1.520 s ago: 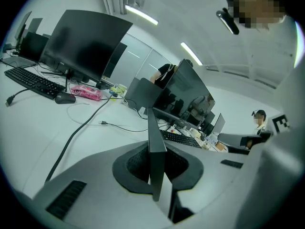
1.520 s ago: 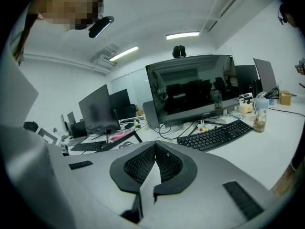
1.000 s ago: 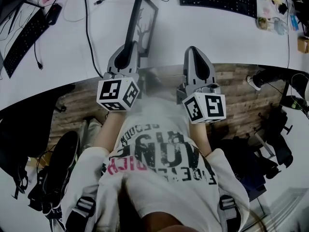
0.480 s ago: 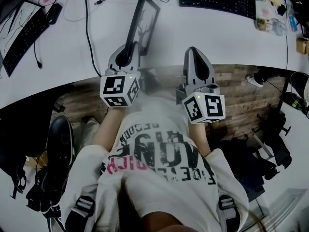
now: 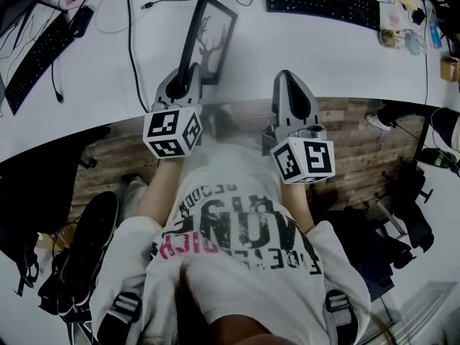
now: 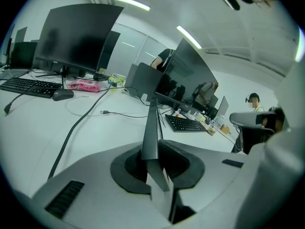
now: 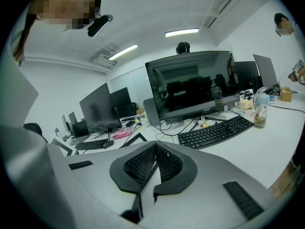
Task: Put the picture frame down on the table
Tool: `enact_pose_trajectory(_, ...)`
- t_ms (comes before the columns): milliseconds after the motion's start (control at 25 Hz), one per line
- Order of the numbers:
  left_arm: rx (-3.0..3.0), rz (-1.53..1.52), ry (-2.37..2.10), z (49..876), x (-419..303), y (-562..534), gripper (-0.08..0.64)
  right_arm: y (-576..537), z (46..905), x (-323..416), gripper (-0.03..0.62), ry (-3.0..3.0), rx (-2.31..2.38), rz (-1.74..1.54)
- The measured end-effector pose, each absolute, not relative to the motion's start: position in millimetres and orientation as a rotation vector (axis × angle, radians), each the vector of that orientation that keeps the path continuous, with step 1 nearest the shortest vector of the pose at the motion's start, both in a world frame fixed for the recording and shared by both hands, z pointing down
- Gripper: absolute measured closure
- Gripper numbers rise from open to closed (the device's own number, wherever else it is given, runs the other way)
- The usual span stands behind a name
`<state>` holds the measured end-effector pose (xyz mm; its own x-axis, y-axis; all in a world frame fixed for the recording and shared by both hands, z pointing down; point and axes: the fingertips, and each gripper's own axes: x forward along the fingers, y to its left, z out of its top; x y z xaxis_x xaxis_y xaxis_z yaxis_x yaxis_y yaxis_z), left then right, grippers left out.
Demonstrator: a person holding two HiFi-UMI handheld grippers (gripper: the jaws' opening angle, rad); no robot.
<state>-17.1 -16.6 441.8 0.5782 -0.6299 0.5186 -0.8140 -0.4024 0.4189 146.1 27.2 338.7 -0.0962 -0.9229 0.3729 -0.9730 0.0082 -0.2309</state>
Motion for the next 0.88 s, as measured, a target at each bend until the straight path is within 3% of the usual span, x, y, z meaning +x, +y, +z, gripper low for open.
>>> enact_pose_trajectory(880, 2.135, 0.496, -1.232, 473, -47, -25, 0.41, 20, 342, 137, 0.592, -2.159, 1.99, 0.666)
